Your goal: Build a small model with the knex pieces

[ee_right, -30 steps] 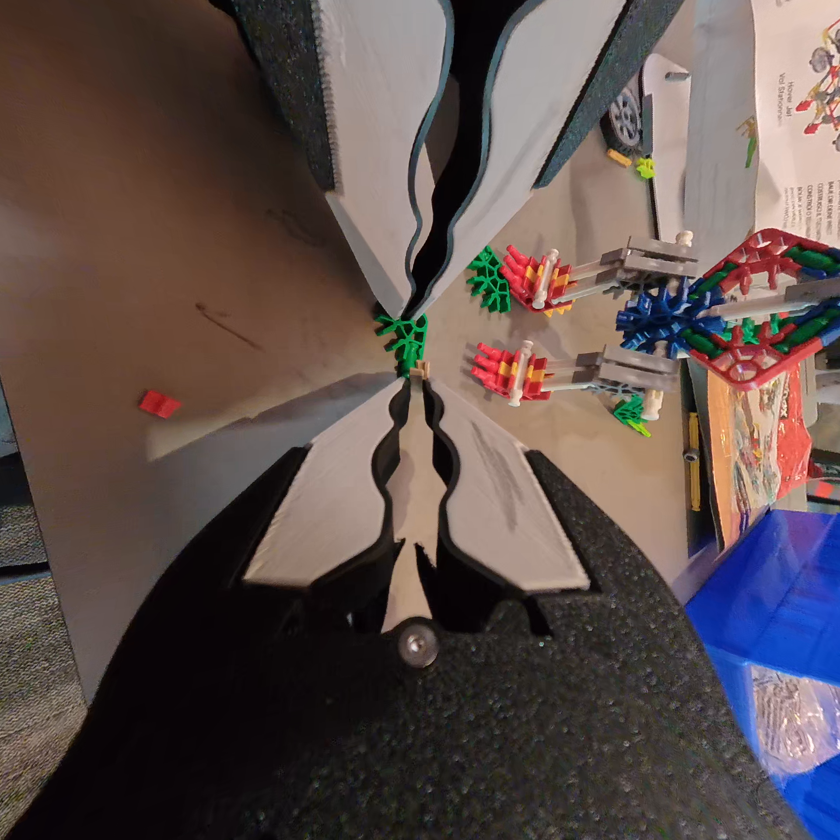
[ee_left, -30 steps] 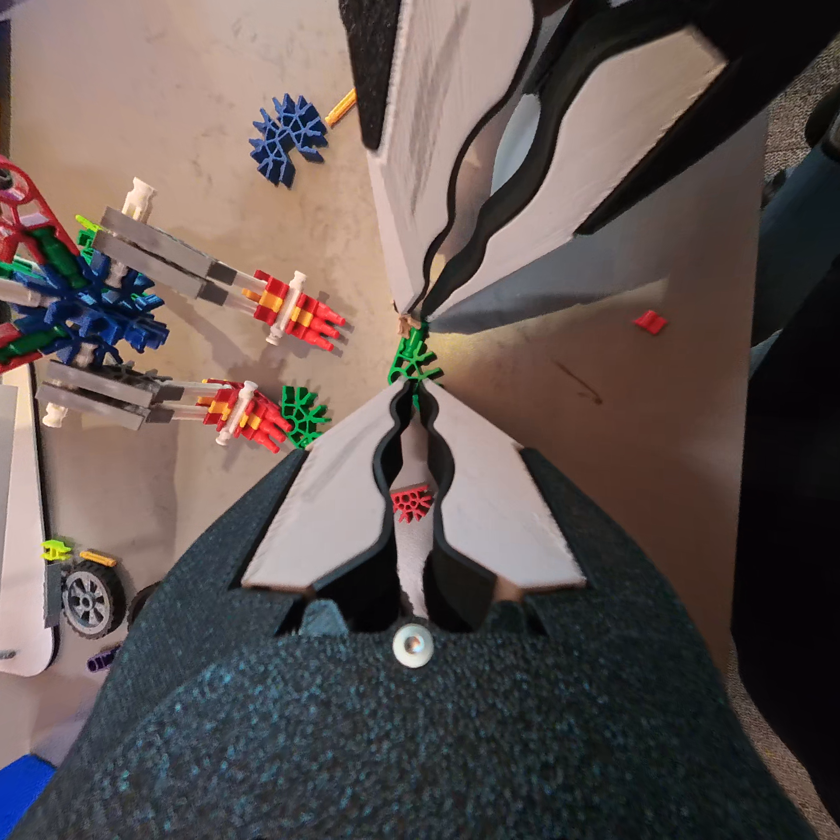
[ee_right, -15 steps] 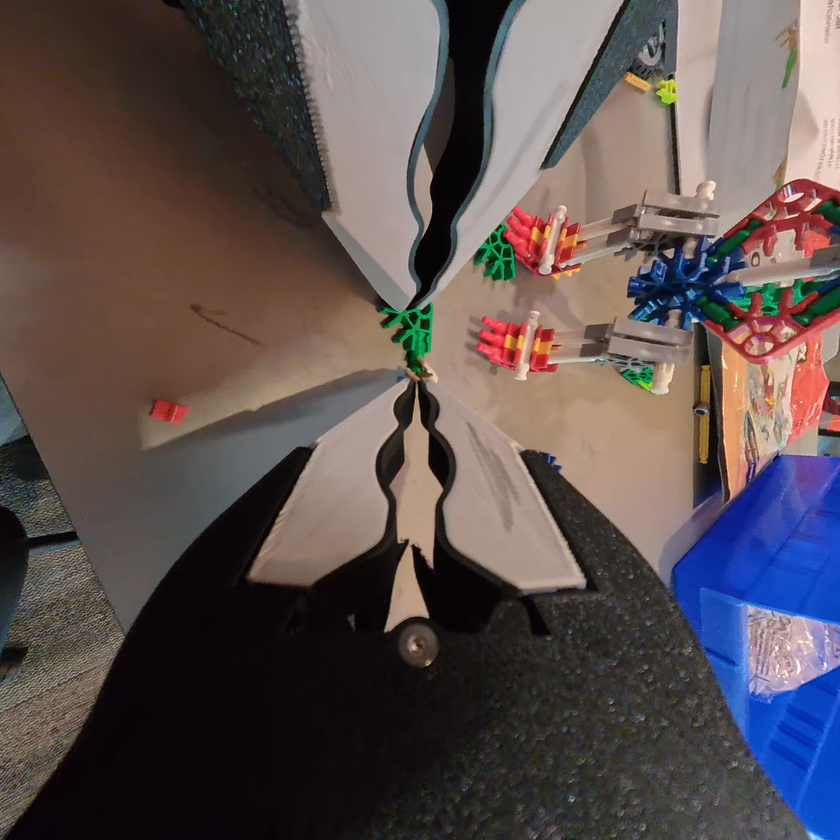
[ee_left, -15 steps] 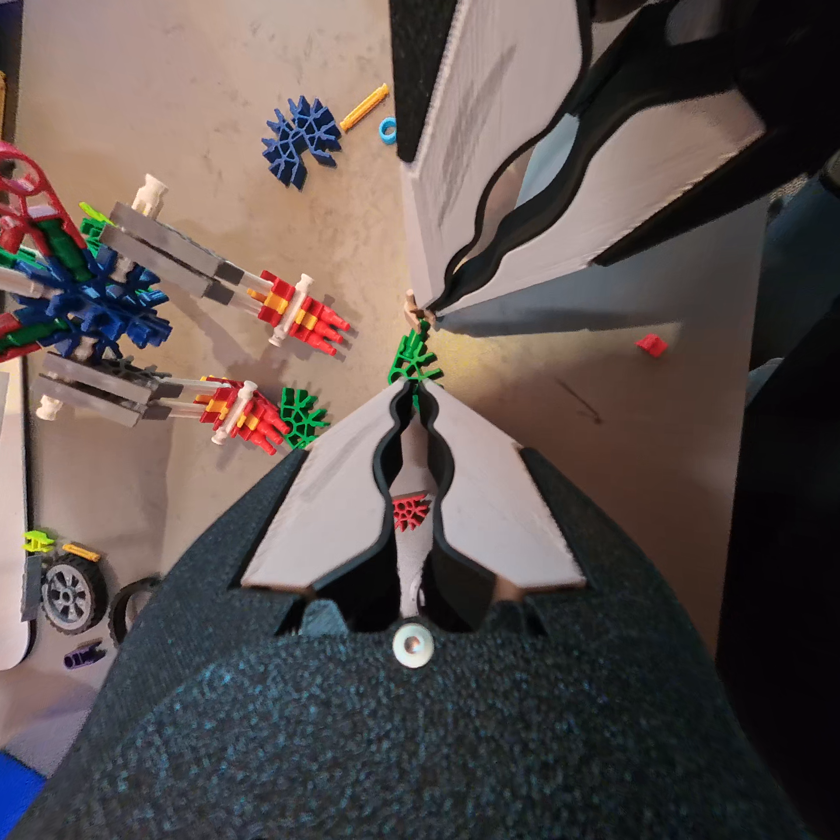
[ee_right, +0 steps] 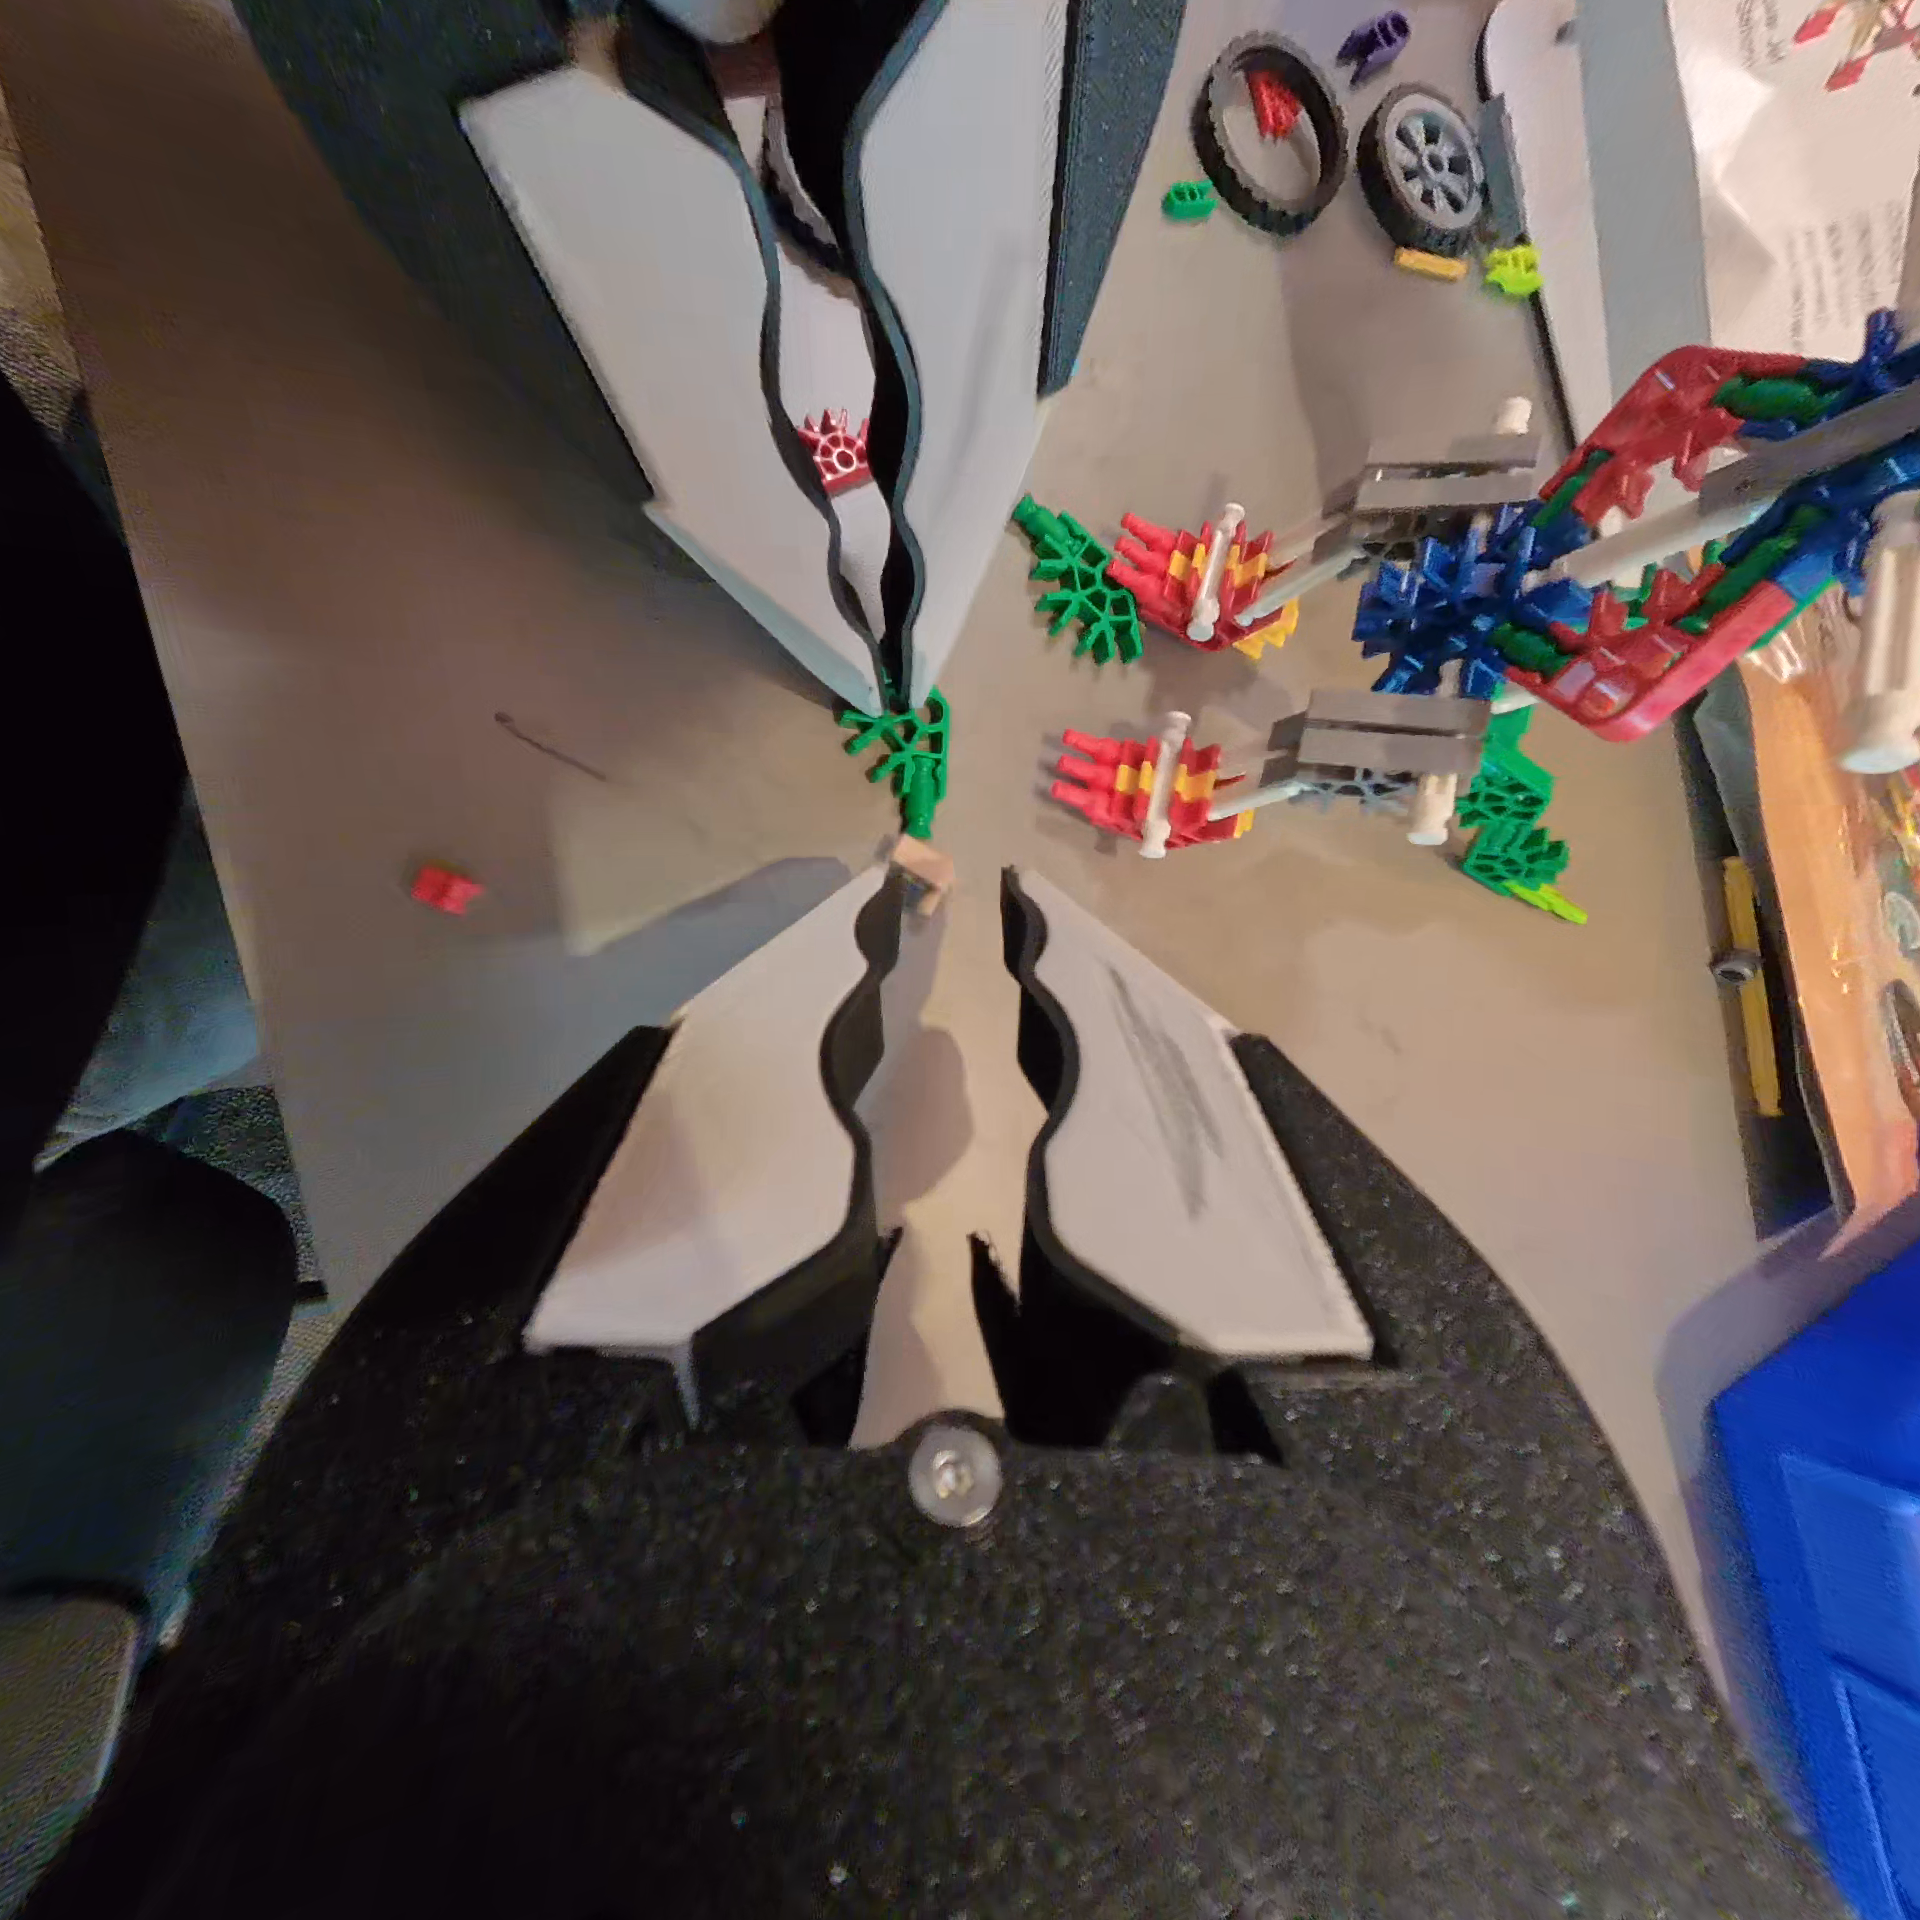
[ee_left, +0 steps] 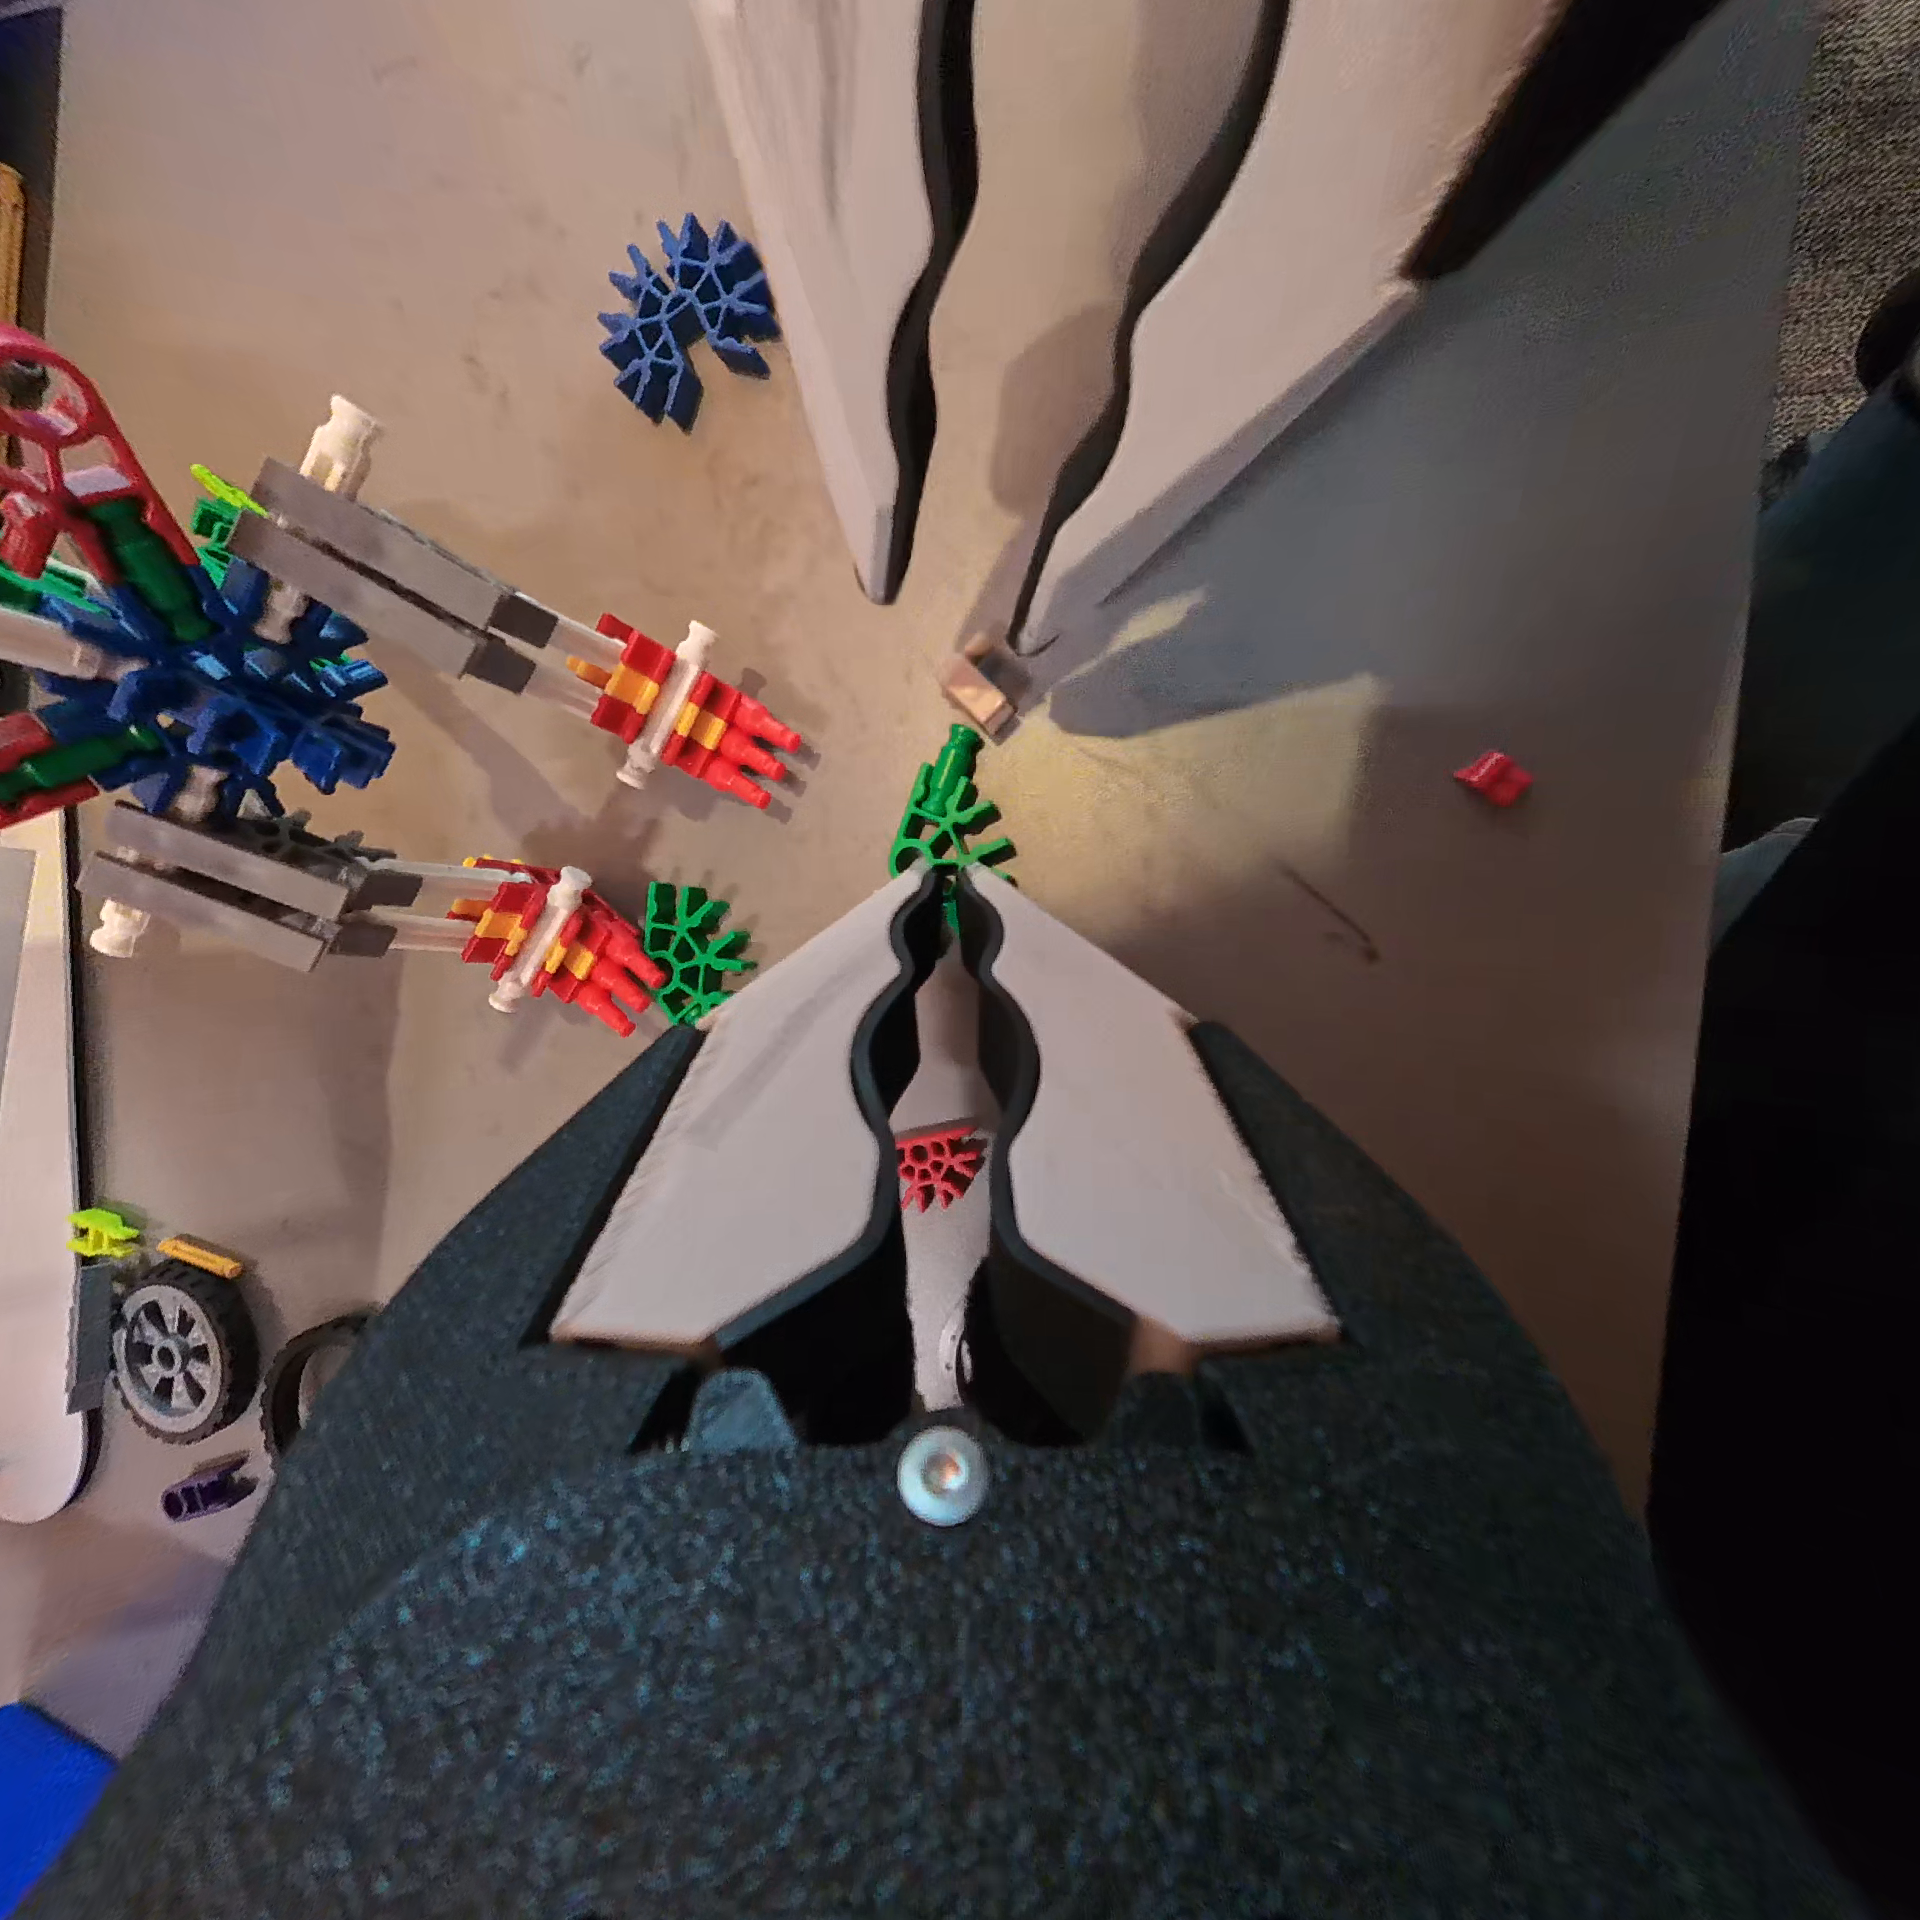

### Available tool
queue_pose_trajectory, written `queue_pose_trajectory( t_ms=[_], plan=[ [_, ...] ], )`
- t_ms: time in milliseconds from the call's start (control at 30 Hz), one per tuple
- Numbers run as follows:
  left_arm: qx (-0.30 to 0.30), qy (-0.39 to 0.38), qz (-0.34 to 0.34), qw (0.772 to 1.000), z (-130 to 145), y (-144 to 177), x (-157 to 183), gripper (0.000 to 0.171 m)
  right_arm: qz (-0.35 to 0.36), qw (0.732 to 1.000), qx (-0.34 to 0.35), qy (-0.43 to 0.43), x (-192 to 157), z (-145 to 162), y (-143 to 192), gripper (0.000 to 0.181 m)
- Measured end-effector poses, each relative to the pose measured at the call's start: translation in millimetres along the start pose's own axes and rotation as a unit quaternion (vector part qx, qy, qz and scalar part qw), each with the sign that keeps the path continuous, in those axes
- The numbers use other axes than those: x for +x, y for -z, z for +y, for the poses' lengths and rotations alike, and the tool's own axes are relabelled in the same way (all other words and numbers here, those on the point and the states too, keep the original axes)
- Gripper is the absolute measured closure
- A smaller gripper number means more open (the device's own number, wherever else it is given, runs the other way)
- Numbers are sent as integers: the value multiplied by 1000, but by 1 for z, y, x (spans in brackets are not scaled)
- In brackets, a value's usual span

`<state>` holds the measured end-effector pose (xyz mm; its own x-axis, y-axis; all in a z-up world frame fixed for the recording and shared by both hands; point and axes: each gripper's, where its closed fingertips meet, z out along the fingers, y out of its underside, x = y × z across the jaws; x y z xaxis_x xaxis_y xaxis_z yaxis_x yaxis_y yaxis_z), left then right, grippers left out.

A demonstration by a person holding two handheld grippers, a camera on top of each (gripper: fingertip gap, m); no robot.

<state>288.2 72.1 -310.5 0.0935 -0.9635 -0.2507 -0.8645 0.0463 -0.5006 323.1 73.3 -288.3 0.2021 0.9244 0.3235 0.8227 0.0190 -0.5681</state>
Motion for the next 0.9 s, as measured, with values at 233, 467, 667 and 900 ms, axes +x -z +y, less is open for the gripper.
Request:
queue_pose_trajectory(
  t_ms=[233,467,667,900],
  plan=[
    [-10,12,-6,1000,5,2,-3,170,-45,999,-6,11,-3,9,-18,175],
    [17,11,-22,1000,-2,7,-5,154,-99,991,17,-84,-5,6,-19,178],
    [56,-29,-24,998,-21,8,2,146,-154,976,2,-153,-4,11,-14,178],
    [31,-14,-5,999,-13,1,6,153,-200,967,-38,-155,-6,11,-13,181]
  ],
)
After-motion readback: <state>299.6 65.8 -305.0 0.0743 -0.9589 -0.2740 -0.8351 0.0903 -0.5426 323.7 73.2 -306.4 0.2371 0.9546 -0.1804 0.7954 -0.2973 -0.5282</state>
